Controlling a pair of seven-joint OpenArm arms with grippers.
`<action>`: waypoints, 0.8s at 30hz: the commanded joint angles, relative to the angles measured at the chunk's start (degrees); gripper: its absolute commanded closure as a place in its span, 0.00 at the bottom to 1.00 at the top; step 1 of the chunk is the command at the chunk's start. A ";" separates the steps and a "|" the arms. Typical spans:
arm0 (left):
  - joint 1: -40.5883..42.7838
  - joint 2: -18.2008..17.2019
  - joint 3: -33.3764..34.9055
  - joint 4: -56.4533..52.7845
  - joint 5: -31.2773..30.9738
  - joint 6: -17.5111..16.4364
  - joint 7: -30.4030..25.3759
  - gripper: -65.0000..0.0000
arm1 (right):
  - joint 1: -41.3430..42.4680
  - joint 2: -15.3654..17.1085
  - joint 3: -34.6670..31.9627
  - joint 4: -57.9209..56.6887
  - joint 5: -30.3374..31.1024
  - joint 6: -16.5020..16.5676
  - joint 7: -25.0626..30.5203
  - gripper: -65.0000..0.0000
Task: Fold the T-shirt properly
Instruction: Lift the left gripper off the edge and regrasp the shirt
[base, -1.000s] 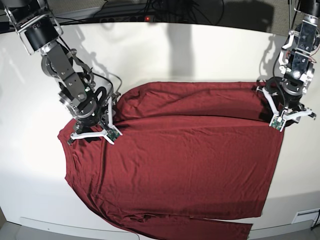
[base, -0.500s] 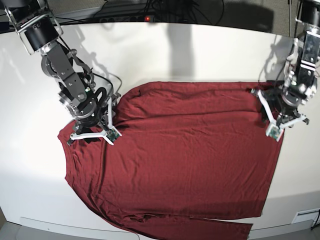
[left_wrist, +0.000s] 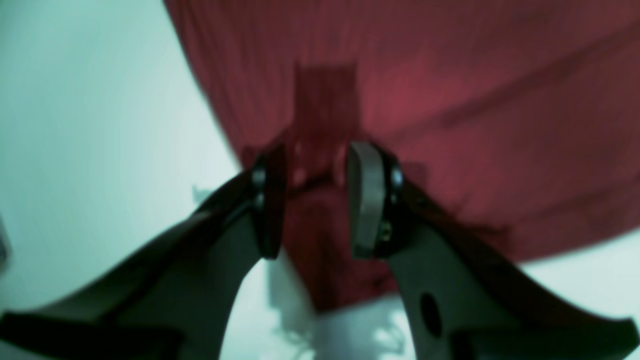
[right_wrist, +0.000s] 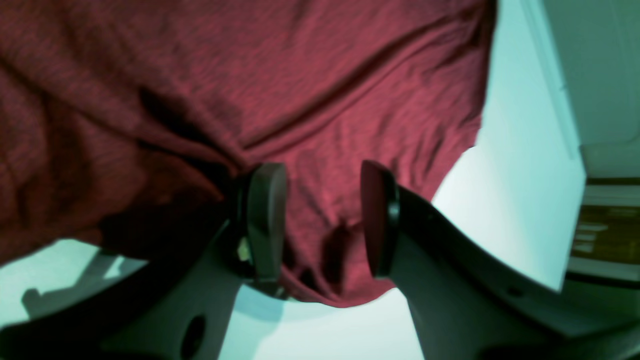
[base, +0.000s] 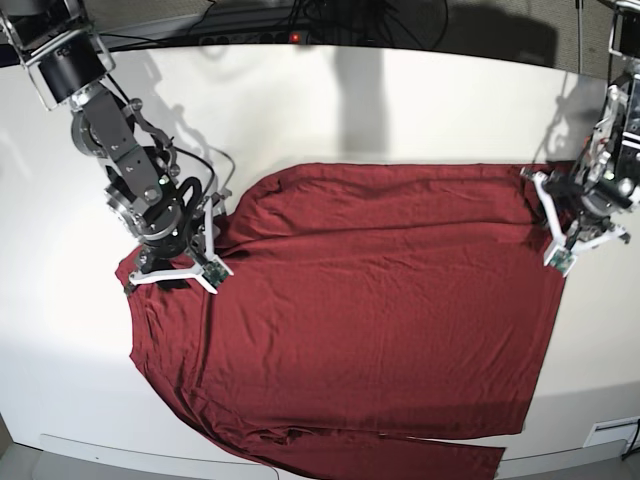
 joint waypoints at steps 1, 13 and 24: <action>0.24 -1.60 -0.50 1.88 1.46 -0.31 -0.90 0.69 | 1.27 1.27 0.50 1.42 0.00 -0.72 0.87 0.62; 16.87 -6.05 -0.39 13.73 24.24 -7.13 -11.69 0.69 | 1.27 2.47 0.50 2.89 2.73 -0.72 -1.70 0.62; 21.77 -5.53 -0.35 8.04 38.27 -6.84 -28.63 0.69 | 1.27 2.47 0.50 2.89 2.78 -0.72 -3.65 0.62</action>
